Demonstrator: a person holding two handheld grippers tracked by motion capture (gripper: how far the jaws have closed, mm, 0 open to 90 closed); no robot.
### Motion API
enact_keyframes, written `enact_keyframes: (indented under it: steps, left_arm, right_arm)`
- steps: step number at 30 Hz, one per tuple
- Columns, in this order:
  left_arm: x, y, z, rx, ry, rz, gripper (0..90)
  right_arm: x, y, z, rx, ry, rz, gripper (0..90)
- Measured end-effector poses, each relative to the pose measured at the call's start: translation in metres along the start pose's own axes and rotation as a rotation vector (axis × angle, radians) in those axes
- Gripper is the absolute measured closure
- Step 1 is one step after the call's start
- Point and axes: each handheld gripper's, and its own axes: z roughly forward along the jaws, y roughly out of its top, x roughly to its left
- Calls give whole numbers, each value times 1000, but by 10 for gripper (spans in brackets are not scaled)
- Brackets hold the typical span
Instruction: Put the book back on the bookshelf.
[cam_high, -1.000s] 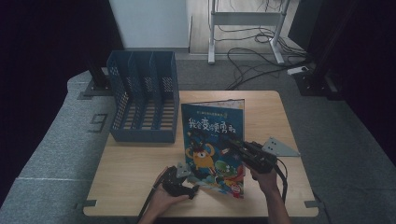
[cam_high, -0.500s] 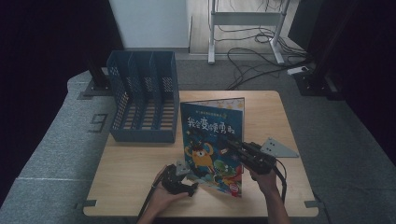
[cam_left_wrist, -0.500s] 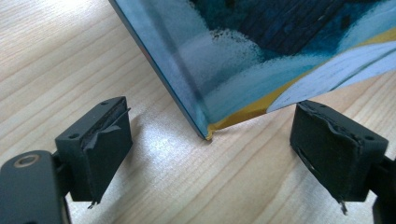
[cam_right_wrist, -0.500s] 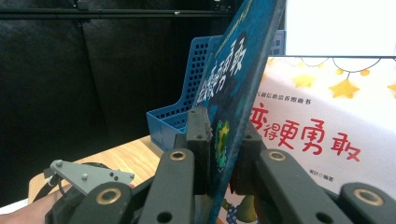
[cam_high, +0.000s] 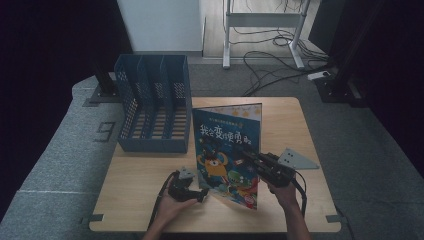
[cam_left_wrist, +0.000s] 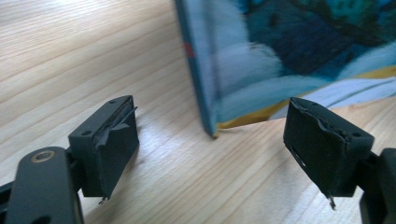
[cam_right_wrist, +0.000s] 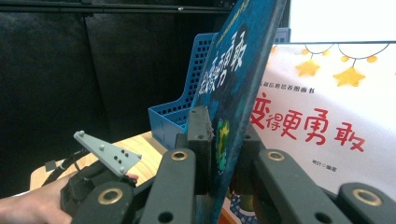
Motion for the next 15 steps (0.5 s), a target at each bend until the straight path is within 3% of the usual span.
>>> enact_keyframes:
  steps: [3,15]
  left_arm:
    - [-1,0,1,0,9,10,175]
    - [-20,0,7,38,52,120,140]
  right_arm:
    - [0,0,0,0,0,0,808]
    - [2,1,-1,7,-1,-18,805]
